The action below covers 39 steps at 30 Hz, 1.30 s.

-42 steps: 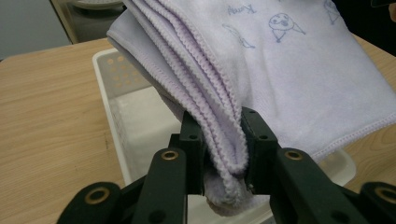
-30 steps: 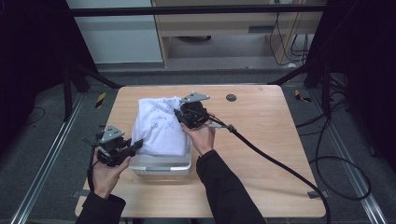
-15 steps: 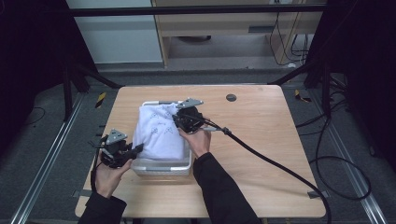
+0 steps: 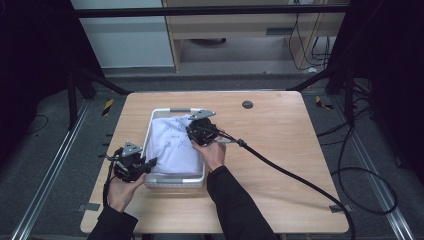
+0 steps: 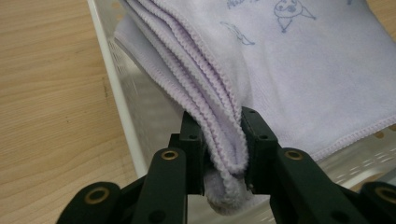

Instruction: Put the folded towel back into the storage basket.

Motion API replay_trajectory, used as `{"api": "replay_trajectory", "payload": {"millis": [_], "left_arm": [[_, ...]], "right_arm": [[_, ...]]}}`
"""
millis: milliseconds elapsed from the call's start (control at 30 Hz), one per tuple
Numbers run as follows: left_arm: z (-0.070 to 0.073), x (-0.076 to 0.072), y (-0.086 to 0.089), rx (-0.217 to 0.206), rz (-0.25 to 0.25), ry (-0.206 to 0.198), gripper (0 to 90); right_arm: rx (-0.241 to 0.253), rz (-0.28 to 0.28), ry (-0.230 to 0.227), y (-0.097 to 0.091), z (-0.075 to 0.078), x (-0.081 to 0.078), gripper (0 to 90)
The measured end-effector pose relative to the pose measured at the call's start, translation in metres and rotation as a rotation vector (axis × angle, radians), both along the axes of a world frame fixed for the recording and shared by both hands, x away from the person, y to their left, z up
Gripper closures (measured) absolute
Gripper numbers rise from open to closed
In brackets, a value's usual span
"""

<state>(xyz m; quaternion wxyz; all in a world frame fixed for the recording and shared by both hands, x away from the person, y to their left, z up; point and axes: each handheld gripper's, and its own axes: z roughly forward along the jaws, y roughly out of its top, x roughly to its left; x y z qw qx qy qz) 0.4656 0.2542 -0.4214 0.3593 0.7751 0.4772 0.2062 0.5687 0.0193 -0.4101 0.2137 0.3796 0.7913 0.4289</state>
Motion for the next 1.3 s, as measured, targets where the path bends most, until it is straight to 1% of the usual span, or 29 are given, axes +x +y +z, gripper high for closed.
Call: {"api": "replay_trajectory", "payload": {"millis": [300,400,433,467,500,533,567,600,633,667,700,733,767,867,900,933,967,1067,1100,1133,1167,1200,1233,1267,1300], "left_arm": [[-0.007,0.005,-0.001,0.011,0.009,0.019,71.7],[-0.010,0.007,-0.001,0.018,0.009,0.028,69.3],[-0.011,0.008,-0.001,0.025,0.014,0.031,67.0],[-0.011,0.008,-0.001,0.025,0.014,0.031,64.7],[-0.011,0.008,0.000,0.024,0.019,0.029,62.5],[-0.011,0.008,0.000,0.024,0.023,0.030,62.5],[-0.011,0.008,0.001,0.026,0.029,0.027,61.3],[-0.010,0.007,0.001,0.026,0.031,0.025,60.8],[-0.010,0.007,0.002,0.024,0.034,0.022,59.5],[-0.008,0.006,0.003,0.019,0.049,0.009,57.1],[-0.006,0.006,0.003,0.020,0.047,0.003,55.5],[-0.006,0.006,0.003,0.020,0.047,0.003,55.5],[-0.004,0.005,0.004,0.013,0.046,-0.007,55.3],[-0.003,0.003,0.004,0.002,0.045,-0.016,54.8],[0.001,0.001,0.004,-0.006,0.040,-0.027,54.4],[0.001,0.001,0.004,-0.006,0.040,-0.027,54.0],[0.002,0.000,0.004,-0.015,0.035,-0.039,54.0],[0.011,-0.006,0.004,-0.044,0.011,-0.070,51.9],[0.011,-0.006,0.004,-0.044,0.011,-0.070,51.5],[0.016,-0.009,0.005,-0.059,0.000,-0.088,51.0],[0.016,-0.009,0.005,-0.059,0.000,-0.088,50.7],[0.019,-0.011,0.005,-0.072,-0.008,-0.097,49.9],[0.019,-0.012,0.005,-0.076,-0.010,-0.102,49.2],[0.019,-0.012,0.005,-0.076,-0.010,-0.102,48.5],[0.020,-0.012,0.005,-0.076,-0.013,-0.105,48.5]], "right_arm": [[-0.013,-0.009,0.011,0.002,-0.010,0.004,72.2],[-0.023,-0.010,0.010,0.003,-0.012,0.005,70.8],[-0.037,-0.012,0.015,0.003,-0.015,0.006,68.0],[-0.037,-0.012,0.015,0.003,-0.015,0.006,68.0],[-0.061,-0.016,0.013,0.002,-0.018,0.007,64.6],[-0.061,-0.016,0.013,0.002,-0.018,0.007,64.6],[-0.076,-0.017,0.014,0.002,-0.019,0.007,62.8],[-0.098,-0.023,0.005,0.001,-0.020,0.008,60.8],[-0.104,-0.026,-0.010,-0.002,-0.020,0.008,57.7],[-0.097,-0.029,-0.007,-0.004,-0.019,0.008,57.6],[-0.094,-0.031,-0.016,-0.006,-0.018,0.008,57.3],[-0.094,-0.031,-0.016,-0.006,-0.018,0.008,57.3],[-0.071,-0.038,-0.016,-0.009,-0.014,0.007,56.8],[-0.057,-0.041,-0.032,-0.014,-0.009,0.005,55.4],[-0.047,-0.040,-0.031,-0.015,-0.007,0.003,54.4],[-0.047,-0.040,-0.031,-0.015,-0.007,0.003,54.4],[-0.046,-0.038,-0.041,-0.017,-0.005,0.002,53.4],[-0.026,-0.035,-0.059,-0.026,0.003,-0.003,46.7],[-0.020,-0.033,-0.062,-0.030,0.006,-0.004,45.0],[-0.017,-0.030,-0.064,-0.033,0.008,-0.006,43.2],[-0.017,-0.030,-0.064,-0.033,0.008,-0.006,43.2],[-0.018,-0.031,-0.073,-0.040,0.013,-0.009,39.3],[-0.019,-0.028,-0.078,-0.044,0.015,-0.011,37.9],[-0.019,-0.028,-0.078,-0.044,0.015,-0.011,37.9],[-0.011,-0.029,-0.072,-0.048,0.017,-0.013,36.3]]}}
